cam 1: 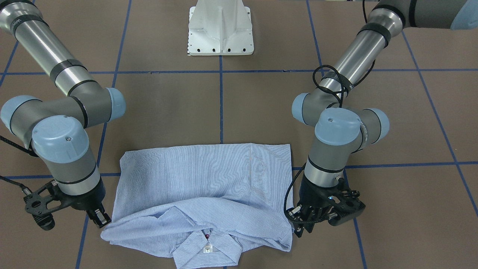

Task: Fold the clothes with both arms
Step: 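Lift the hem with both grippers and fold it up toward the collar, then open both grippers to release the hem near the collar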

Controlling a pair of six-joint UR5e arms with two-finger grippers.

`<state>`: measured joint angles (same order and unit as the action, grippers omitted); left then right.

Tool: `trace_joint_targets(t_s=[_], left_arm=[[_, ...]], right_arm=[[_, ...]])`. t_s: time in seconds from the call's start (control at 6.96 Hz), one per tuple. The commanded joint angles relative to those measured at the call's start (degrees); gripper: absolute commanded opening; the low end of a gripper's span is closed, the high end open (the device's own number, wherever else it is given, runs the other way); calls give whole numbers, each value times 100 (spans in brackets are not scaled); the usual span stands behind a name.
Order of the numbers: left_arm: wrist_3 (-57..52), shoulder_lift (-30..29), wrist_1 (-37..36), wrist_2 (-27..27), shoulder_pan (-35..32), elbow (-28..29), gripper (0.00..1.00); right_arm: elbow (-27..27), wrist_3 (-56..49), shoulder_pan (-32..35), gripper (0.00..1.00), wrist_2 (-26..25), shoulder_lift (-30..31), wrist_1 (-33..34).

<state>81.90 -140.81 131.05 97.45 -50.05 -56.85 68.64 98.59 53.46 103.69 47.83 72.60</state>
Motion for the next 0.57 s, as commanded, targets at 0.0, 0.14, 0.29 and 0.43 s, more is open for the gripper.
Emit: trace_joint_targets(t_s=[0.0,0.14,0.29,0.43], left_arm=[[-69,27,25,46,-145,-36,58],[-69,192,-35,81,-180,-402,58],[-69,612,-62,395,-181,-945,58],[-51,755,-71,520,-189,-1203,58]], right_arm=[[-9,11,111,54,2,-80,-9],[261,29,217,54,141,-63,43],[1108,64,174,56,334,459,253],[2169,125,-192,60,310,1335,246]])
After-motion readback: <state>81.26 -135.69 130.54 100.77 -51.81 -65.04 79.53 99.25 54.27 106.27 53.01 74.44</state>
